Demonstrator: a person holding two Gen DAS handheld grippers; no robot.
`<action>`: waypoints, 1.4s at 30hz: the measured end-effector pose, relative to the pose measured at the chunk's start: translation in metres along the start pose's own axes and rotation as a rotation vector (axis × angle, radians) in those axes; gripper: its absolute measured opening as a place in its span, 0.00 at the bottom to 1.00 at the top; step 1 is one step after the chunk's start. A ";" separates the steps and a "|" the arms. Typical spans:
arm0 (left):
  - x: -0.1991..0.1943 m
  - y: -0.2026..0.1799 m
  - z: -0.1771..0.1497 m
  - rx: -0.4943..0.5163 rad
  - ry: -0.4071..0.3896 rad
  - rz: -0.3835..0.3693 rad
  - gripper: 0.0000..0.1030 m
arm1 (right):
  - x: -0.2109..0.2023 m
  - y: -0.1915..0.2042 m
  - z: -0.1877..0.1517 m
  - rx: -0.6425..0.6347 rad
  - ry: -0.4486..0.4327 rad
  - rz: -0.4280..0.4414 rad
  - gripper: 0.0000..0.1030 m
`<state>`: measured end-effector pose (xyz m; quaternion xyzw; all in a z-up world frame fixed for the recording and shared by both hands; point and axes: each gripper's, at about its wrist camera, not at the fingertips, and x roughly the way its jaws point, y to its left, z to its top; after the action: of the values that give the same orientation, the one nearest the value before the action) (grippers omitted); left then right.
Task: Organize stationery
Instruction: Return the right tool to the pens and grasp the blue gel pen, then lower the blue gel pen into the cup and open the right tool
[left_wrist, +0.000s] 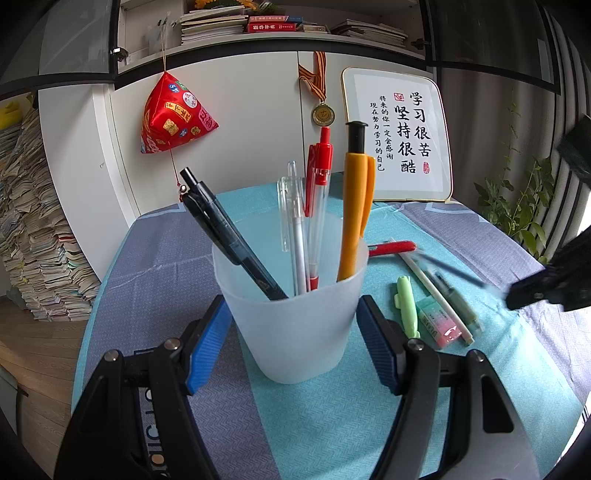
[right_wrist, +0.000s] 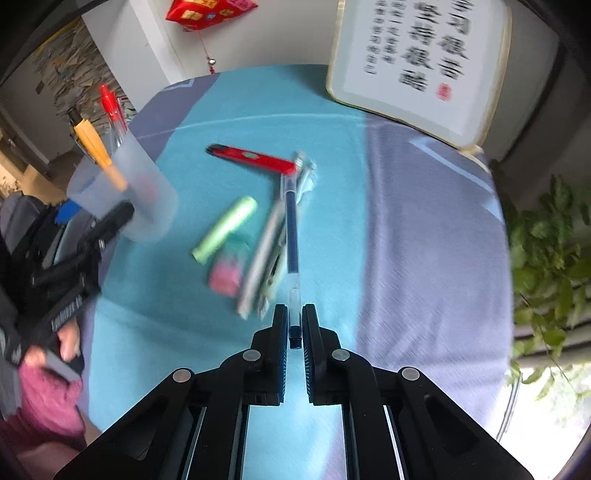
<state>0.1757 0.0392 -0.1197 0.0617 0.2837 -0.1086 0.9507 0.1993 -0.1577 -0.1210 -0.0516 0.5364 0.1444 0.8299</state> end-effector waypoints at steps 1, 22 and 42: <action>0.000 0.000 0.001 0.001 0.000 0.000 0.67 | -0.005 -0.007 -0.009 0.005 0.012 -0.019 0.08; 0.001 0.000 0.001 0.001 0.001 0.000 0.67 | 0.011 -0.044 0.012 0.024 0.062 -0.105 0.13; 0.001 0.001 0.000 0.001 0.003 -0.001 0.67 | 0.016 -0.029 0.043 0.017 0.009 -0.110 0.12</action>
<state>0.1768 0.0401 -0.1203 0.0621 0.2853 -0.1091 0.9502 0.2519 -0.1718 -0.1194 -0.0746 0.5378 0.0935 0.8346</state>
